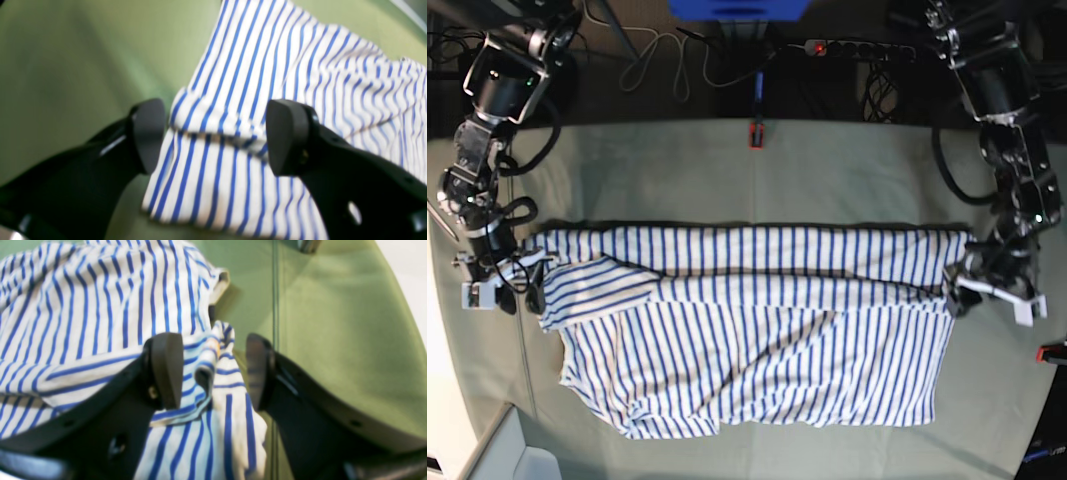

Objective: Layout the t-shirt on the table in an organized manner, then fold the t-shirt properly
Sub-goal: 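Regrasp the folded shoulder edge with both grippers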

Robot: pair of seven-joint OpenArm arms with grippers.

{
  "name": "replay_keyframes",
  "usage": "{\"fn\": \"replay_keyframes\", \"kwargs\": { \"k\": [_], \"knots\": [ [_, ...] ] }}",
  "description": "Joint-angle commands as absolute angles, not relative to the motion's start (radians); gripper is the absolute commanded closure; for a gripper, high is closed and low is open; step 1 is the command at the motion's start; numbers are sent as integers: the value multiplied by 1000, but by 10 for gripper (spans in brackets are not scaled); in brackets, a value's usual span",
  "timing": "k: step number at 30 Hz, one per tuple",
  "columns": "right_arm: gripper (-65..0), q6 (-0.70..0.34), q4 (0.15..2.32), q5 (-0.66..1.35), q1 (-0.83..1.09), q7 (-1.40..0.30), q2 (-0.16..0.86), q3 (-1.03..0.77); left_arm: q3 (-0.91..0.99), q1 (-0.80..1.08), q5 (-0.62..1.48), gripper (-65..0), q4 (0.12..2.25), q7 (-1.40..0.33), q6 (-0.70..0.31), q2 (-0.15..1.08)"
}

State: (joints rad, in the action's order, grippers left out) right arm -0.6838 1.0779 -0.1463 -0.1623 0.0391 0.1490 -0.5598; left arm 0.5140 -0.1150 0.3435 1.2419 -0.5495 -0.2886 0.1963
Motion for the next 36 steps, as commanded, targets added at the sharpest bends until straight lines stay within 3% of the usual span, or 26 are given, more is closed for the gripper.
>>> {"fn": "replay_keyframes", "kwargs": {
  "k": [1,9,36],
  "knots": [
    [-313,-698,1110,-128,-165,68,162,-561,518,-117,354,-457,1259,-532,-291,209],
    [-313,-698,1125,-127,-105,71,154,-562,639,-61,354,-459,1247,-530,-295,200],
    [-315,-698,1196,-127,-38,71,127,-619,636,-61,346,-462,1155,-530,-297,185]
  ]
}}
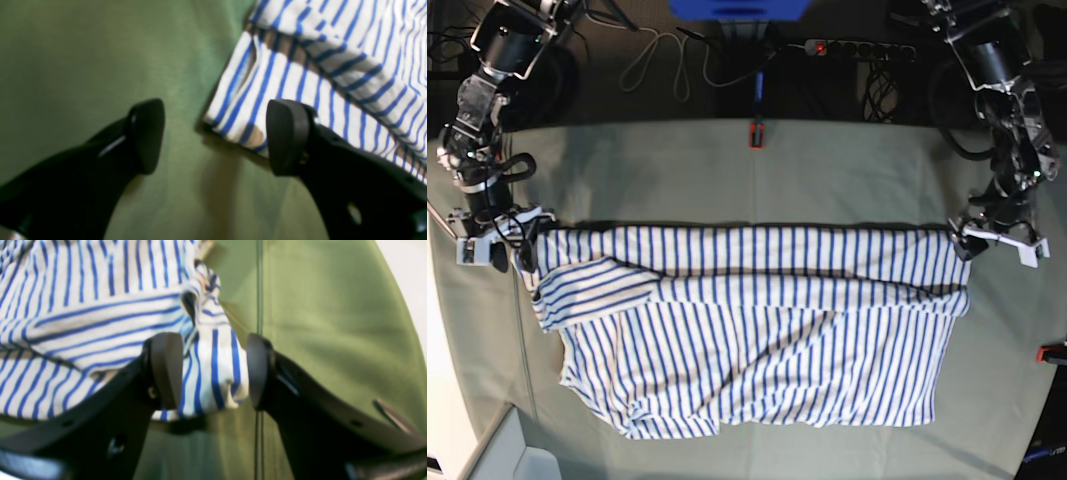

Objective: Layout the t-shirt on the table in an organized manner, then fold the t-shirt properly
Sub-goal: 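Regrasp the folded shoulder edge with both grippers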

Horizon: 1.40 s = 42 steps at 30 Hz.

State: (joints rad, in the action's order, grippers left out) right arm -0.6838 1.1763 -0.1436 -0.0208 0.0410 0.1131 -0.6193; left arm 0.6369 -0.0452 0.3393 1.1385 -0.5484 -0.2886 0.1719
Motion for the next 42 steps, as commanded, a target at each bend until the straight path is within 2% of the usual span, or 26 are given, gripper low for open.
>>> {"fn": "replay_keyframes", "kwargs": {
  "k": [1,6,14,16,22,28,36,42],
  "knots": [
    [-315,-698,1196,-127,-36,71,127,-619,633,-73,346,-462,1155,-530,-297,183],
    [-315,-698,1201,-127,-13,71,127,-619,567,-85,344,-458,1110,-530,-297,186],
    [-315,-698,1199,-127,-5,71,125,-619,561,-145,346,-444,984,-529,-295,188],
    [-315,-698,1199,-127,15,71,125,-616,564,-147,346,-396,975,-529,-295,189],
    [-315,-698,1188,-127,8,71,125,-613,558,-147,346,-182,969,-460,-297,185],
    [-315,-698,1061,-130,-71,71,153,-618,558,-139,346,0,969,-438,-297,186],
    [-315,-698,952,-131,-120,71,205,-619,558,-137,346,-3,969,-440,-297,189],
    [-315,-698,938,-133,-122,67,205,-615,558,-124,344,-3,969,-440,-297,189]
  ]
}}
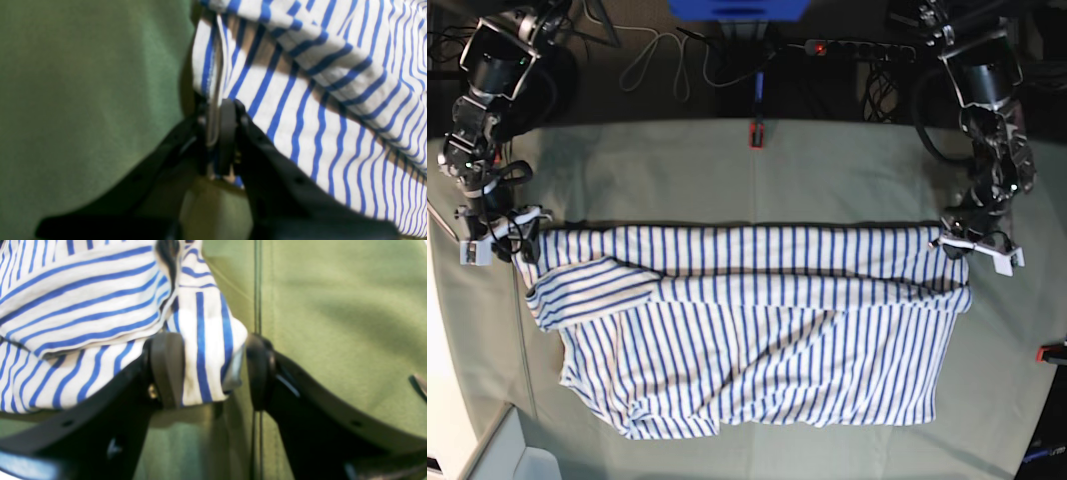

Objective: Layout the t-shirt on the table in an organized manner, then fold the t-shirt properly
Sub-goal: 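Regrasp the folded shoulder edge with both grippers, then pull the folded edge back with both grippers to straighten the shirt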

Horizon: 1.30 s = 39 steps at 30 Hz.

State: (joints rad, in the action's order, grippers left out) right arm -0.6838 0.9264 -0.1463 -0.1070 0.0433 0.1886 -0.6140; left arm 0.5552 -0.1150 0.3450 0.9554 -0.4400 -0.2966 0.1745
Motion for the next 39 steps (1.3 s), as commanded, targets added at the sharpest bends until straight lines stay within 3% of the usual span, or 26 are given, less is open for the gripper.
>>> {"fn": "replay_keyframes", "kwargs": {
  "k": [1,9,11,14,22,32,39],
  "knots": [
    [-315,-698,924,-133,-120,70,203,-611,558,-122,344,-3,969,-440,-297,189],
    [-281,-698,843,-133,-116,71,200,-611,558,-117,344,-3,969,-440,-297,189],
    [-202,-698,837,-131,-116,71,200,-611,558,-101,344,-3,977,-440,-297,189],
    [-6,-698,840,-131,-114,71,200,-618,558,-64,346,-3,1007,-440,-297,191],
    [0,-698,1090,-124,39,71,194,-619,567,28,357,-3,1185,-558,-298,222],
    [0,-698,1328,68,288,68,191,-616,677,206,357,-3,1475,-696,-298,223],
    [0,-698,1405,94,268,56,211,-610,691,188,355,-3,1652,-811,-298,225]
  ]
}}
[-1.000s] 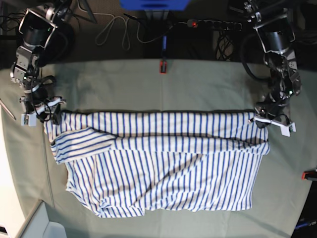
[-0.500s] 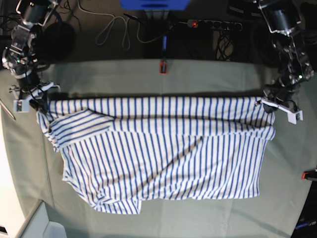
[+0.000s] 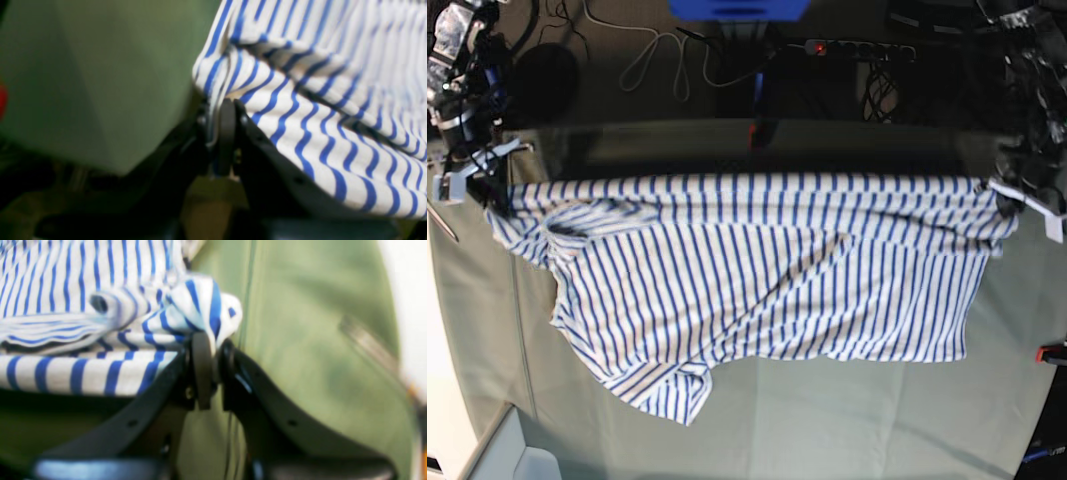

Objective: Layout the t-shirt on the table in an organized manner, then fold the t-shirt properly
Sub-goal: 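Pull the folded edge back with both grippers to straighten the shirt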

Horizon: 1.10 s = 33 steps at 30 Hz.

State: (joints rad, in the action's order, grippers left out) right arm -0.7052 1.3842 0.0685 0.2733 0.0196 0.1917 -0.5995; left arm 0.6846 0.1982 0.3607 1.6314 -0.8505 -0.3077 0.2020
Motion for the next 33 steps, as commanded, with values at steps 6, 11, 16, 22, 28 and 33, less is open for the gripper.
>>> {"fn": "replay_keyframes", "kwargs": {
  "k": [6,11,16,22,28,33],
  "knots": [
    [0,-698,1512,99,269,-62,213,-619,688,104,346,-3,1673,-983,-298,225],
    [0,-698,1498,97,285,-62,168,-676,694,125,346,-3,1627,-987,-298,217],
    [0,-698,1494,94,300,-67,140,-736,693,191,346,-3,1557,-894,-298,223],
    [0,-698,1434,99,354,-58,140,-731,688,234,352,-3,1477,-806,-298,217],
    [0,-698,1365,94,354,-58,142,-730,688,234,352,-3,1406,-806,-298,223],
    [0,-698,1351,93,354,-59,145,-730,687,234,355,-5,1402,-806,-300,219]
  ]
}}
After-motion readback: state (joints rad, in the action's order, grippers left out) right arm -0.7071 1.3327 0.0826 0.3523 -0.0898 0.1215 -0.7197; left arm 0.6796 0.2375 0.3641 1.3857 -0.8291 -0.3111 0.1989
